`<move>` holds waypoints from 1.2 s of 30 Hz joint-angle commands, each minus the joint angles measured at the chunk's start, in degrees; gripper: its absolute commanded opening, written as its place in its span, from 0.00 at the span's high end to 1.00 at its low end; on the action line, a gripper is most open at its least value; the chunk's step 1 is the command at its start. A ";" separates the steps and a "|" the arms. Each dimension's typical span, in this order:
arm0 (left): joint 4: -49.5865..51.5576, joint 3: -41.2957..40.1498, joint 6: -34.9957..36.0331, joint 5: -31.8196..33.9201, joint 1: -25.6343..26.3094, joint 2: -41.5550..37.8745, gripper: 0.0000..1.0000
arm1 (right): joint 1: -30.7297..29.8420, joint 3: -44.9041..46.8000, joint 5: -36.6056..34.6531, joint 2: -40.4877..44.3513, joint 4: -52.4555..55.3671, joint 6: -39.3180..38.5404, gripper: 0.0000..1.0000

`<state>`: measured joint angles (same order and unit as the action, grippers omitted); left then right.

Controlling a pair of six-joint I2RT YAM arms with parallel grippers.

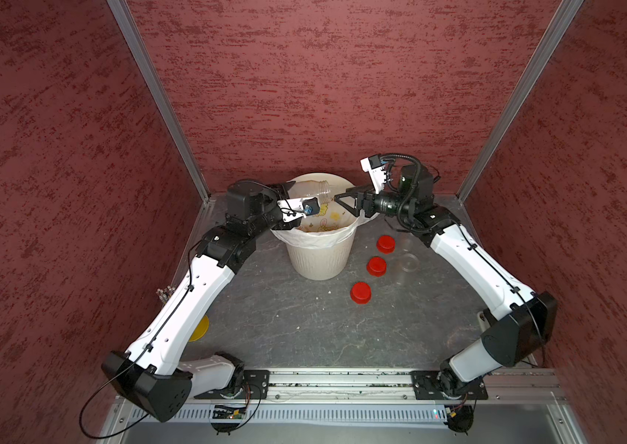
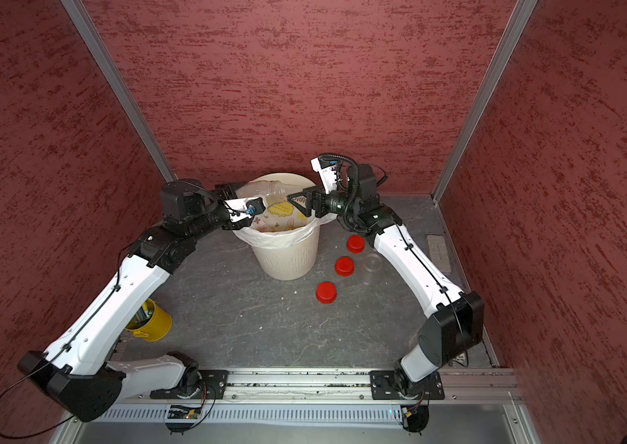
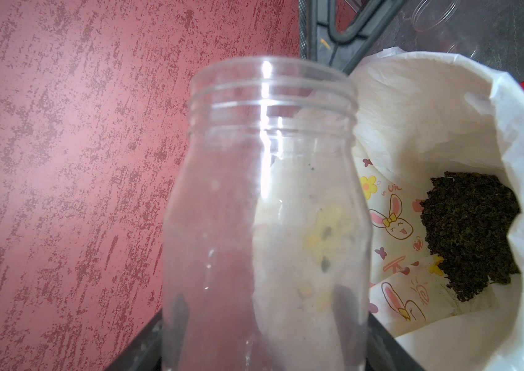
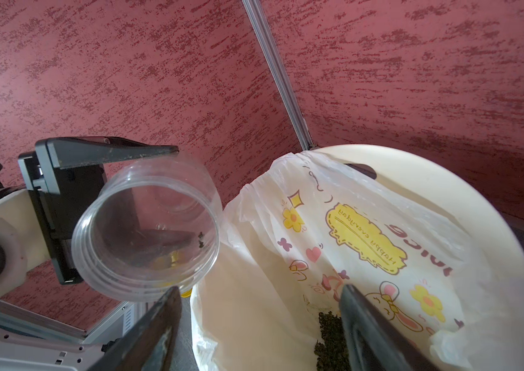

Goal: Empty moldy tea leaves from jars
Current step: Place the jar at the center of the board.

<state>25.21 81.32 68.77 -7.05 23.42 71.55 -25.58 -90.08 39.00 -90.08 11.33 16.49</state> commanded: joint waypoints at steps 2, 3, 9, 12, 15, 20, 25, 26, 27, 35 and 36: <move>-1.52 -0.52 -0.88 -0.88 -0.41 -0.53 0.34 | -0.90 -2.55 1.73 -0.53 -1.80 0.21 0.23; -1.45 -0.48 -0.87 -0.78 -0.36 -0.53 0.34 | -1.00 -2.64 1.78 -0.55 -1.89 0.22 0.23; -1.31 -0.41 -0.88 -1.12 -0.37 -0.62 0.33 | -1.42 -3.28 2.57 -1.31 -2.55 0.64 0.24; -1.25 -0.36 -0.95 -1.33 -0.31 -0.71 0.34 | -1.74 -3.93 2.66 -1.93 -2.54 0.65 0.26; -0.98 -0.33 -0.84 -1.15 -0.23 -0.62 0.33 | -1.99 -4.39 2.57 -2.40 -2.72 0.73 0.26; -0.93 -0.37 -0.80 -1.43 -0.13 -0.62 0.33 | -2.63 -5.44 2.83 -3.43 -2.98 1.00 0.28; -0.92 -0.32 -0.85 -1.59 0.04 -0.36 0.33 | -3.34 -6.66 3.05 -4.65 -2.83 1.04 0.30; -0.90 -0.37 -0.88 -1.57 0.12 -0.27 0.33 | -3.33 -6.87 3.10 -4.81 -2.82 1.08 0.31; -0.90 -0.36 -0.83 -1.67 0.19 -0.27 0.33 | -3.44 -7.01 3.18 -5.03 -2.82 1.17 0.32; -1.18 -0.32 -0.91 -1.75 0.39 -0.03 0.33 | -4.21 -7.75 3.63 -5.88 -2.91 1.11 0.43; -1.18 -0.30 -0.84 -1.76 0.31 -0.03 0.33 | -4.39 -7.87 3.70 -5.89 -2.98 1.08 0.45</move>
<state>25.32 81.32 68.82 -7.70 23.53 71.57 -29.17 -96.07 41.15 -95.42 9.67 17.54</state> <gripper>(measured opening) 0.715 0.562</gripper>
